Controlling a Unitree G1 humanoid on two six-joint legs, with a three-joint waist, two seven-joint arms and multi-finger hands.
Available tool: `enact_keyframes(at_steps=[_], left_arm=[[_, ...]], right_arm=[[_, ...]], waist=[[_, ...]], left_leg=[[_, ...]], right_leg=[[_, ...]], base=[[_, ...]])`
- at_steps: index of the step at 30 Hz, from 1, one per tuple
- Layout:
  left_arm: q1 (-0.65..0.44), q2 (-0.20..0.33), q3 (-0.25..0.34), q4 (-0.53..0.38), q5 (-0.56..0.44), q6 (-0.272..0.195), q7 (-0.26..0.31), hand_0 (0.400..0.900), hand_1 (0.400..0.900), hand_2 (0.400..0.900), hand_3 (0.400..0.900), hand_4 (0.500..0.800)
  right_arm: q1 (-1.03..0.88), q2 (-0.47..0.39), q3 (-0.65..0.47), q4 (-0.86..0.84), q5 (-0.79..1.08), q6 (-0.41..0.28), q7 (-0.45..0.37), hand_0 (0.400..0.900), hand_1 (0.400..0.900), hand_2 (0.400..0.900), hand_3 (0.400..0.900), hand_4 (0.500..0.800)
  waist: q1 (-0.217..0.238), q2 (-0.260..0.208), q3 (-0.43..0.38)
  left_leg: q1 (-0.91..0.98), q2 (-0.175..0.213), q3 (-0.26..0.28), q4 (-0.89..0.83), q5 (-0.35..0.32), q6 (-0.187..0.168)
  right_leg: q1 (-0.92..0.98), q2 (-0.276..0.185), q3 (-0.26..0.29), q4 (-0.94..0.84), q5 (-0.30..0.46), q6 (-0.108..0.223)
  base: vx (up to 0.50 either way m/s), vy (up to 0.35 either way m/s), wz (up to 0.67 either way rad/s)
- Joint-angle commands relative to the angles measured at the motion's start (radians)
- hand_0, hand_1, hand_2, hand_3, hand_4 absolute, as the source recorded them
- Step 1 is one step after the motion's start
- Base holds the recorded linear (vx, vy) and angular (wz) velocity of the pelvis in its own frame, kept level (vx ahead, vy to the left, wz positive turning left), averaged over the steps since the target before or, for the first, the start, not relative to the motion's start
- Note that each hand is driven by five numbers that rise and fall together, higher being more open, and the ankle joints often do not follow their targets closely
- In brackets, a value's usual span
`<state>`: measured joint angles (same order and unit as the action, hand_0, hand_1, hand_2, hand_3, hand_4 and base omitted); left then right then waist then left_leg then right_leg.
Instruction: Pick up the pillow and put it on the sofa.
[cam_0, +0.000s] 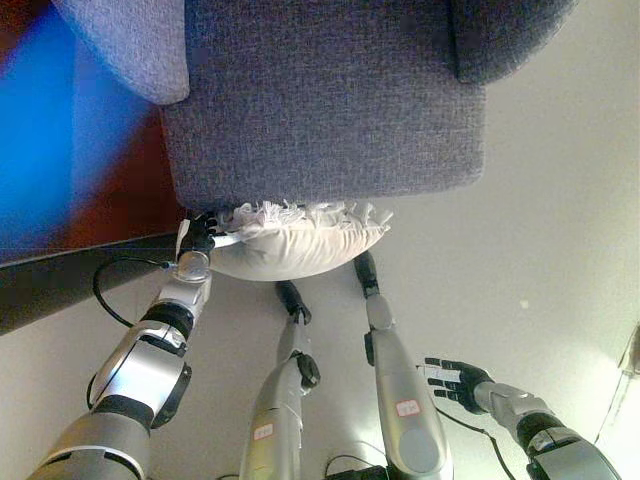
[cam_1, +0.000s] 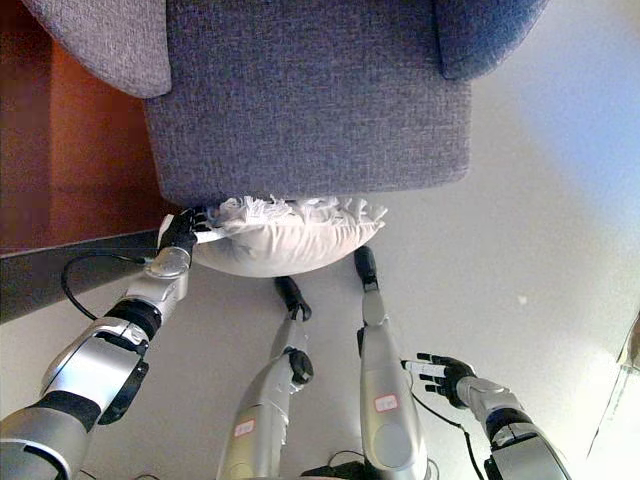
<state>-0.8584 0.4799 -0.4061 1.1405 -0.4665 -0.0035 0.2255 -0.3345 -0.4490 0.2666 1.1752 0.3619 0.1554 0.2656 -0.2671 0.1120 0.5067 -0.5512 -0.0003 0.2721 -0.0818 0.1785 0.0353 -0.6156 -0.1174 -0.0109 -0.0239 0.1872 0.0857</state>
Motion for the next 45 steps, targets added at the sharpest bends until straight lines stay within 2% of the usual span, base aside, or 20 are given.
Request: enact_keyframes(at_steps=[1, 8, 11, 12, 13, 14, 15, 23, 33, 40, 45], left_arm=[[-0.084, 0.017, 0.012, -0.03, -0.067, -0.069, 0.01, 0.9, 0.9, 0.9, 0.9, 0.8], [-0.09, -0.022, 0.006, -0.073, -0.101, -0.087, 0.025, 0.9, 0.9, 0.9, 0.9, 0.8], [-0.103, -0.022, 0.005, -0.086, -0.106, -0.079, 0.029, 0.9, 0.9, 0.9, 0.9, 0.8], [-0.101, -0.023, 0.004, -0.087, -0.106, -0.078, 0.029, 0.818, 0.818, 0.818, 0.818, 0.751], [-0.101, -0.023, 0.004, -0.087, -0.106, -0.078, 0.029, 0.818, 0.818, 0.818, 0.818, 0.751], [-0.107, -0.02, 0.002, -0.098, -0.118, -0.071, 0.026, 0.569, 0.569, 0.569, 0.569, 0.601], [-0.111, -0.019, 0.001, -0.103, -0.126, -0.06, 0.014, 0.4, 0.4, 0.4, 0.4, 0.5], [-0.104, -0.01, 0.015, -0.095, -0.148, -0.066, 0.001, 0.4, 0.4, 0.4, 0.4, 0.5], [-0.098, 0.003, 0.015, -0.09, -0.145, -0.043, -0.005, 0.4, 0.4, 0.4, 0.4, 0.5], [-0.068, -0.005, 0.018, -0.084, -0.105, -0.02, -0.031, 0.4, 0.4, 0.4, 0.4, 0.5], [-0.015, -0.012, 0.023, -0.066, -0.053, -0.032, -0.061, 0.4, 0.4, 0.4, 0.4, 0.5]], right_arm=[[0.024, -0.024, 0.033, 0.013, 0.025, 0.023, -0.016, 0.9, 0.9, 0.9, 0.9, 0.8], [0.014, -0.009, 0.047, -0.011, 0.061, 0.03, -0.045, 0.9, 0.9, 0.9, 0.9, 0.8], [0.008, -0.005, 0.051, -0.013, 0.069, 0.031, -0.053, 0.9, 0.9, 0.9, 0.9, 0.8], [0.01, -0.005, 0.051, -0.013, 0.069, 0.031, -0.053, 0.9, 0.9, 0.9, 0.9, 0.8], [0.01, -0.005, 0.051, -0.013, 0.069, 0.031, -0.053, 0.9, 0.9, 0.9, 0.9, 0.8], [0.012, -0.004, 0.047, -0.014, 0.073, 0.025, -0.06, 0.9, 0.9, 0.9, 0.9, 0.8], [0.013, -0.001, 0.046, -0.017, 0.078, 0.027, -0.067, 0.9, 0.9, 0.9, 0.9, 0.8], [0.01, -0.005, 0.036, -0.015, 0.074, 0.023, -0.059, 0.9, 0.9, 0.9, 0.9, 0.8], [0.02, 0.0, 0.036, -0.014, 0.077, 0.012, -0.072, 0.9, 0.9, 0.9, 0.9, 0.8], [0.027, 0.012, 0.029, -0.01, 0.081, 0.009, -0.074, 0.9, 0.9, 0.9, 0.9, 0.8], [0.021, 0.026, 0.015, 0.002, 0.087, 0.012, -0.079, 0.9, 0.9, 0.9, 0.9, 0.8]], waist=[[0.007, -0.009, 0.013], [0.018, -0.018, 0.013], [0.02, -0.023, 0.013], [0.019, -0.022, 0.013], [0.019, -0.022, 0.013], [0.021, -0.023, 0.013], [0.023, -0.025, 0.013], [0.025, -0.026, 0.013], [0.027, -0.029, 0.013], [0.034, -0.035, 0.013], [0.043, -0.036, 0.013]], left_leg=[[-0.039, 0.021, 0.04, 0.009, 0.038, -0.144], [-0.082, 0.024, 0.035, 0.012, 0.046, -0.144], [-0.094, 0.028, 0.034, 0.011, 0.047, -0.146], [-0.089, 0.027, 0.032, 0.011, 0.043, -0.146], [-0.089, 0.027, 0.032, 0.011, 0.043, -0.146], [-0.095, 0.028, 0.031, 0.01, 0.042, -0.145], [-0.095, 0.029, 0.029, 0.008, 0.041, -0.146], [-0.093, 0.036, 0.032, 0.009, 0.046, -0.153], [-0.052, 0.037, 0.031, 0.005, 0.035, -0.156], [0.021, 0.029, 0.022, 0.003, 0.021, -0.151], [0.121, 0.02, 0.012, 0.002, 0.007, -0.147]], right_leg=[[-0.078, 0.041, 0.038, 0.039, 0.012, 0.067], [-0.113, 0.039, 0.03, 0.048, 0.015, 0.071], [-0.123, 0.037, 0.026, 0.046, 0.018, 0.074], [-0.118, 0.036, 0.024, 0.046, 0.013, 0.075], [-0.118, 0.036, 0.024, 0.046, 0.013, 0.075], [-0.121, 0.034, 0.021, 0.043, 0.013, 0.077], [-0.121, 0.032, 0.016, 0.04, 0.015, 0.079], [-0.122, 0.028, 0.01, 0.036, 0.022, 0.079], [-0.078, 0.019, -0.005, 0.018, 0.018, 0.08], [-0.009, 0.015, -0.023, 0.016, 0.012, 0.079], [0.082, 0.01, -0.037, 0.016, 0.008, 0.078]], base=[[-0.03, -0.022, 0.08], [-0.03, -0.033, 0.08], [-0.02, -0.033, 0.04], [0.0, -0.019, 0.04], [-0.01, -0.024, 0.05], [-0.04, -0.059, 0.05], [-0.06, -0.077, 0.04], [-0.01, -0.012, 0.0], [0.0, 0.0, 0.0], [-0.03, -0.027, 0.04], [-0.01, -0.025, 0.03]])
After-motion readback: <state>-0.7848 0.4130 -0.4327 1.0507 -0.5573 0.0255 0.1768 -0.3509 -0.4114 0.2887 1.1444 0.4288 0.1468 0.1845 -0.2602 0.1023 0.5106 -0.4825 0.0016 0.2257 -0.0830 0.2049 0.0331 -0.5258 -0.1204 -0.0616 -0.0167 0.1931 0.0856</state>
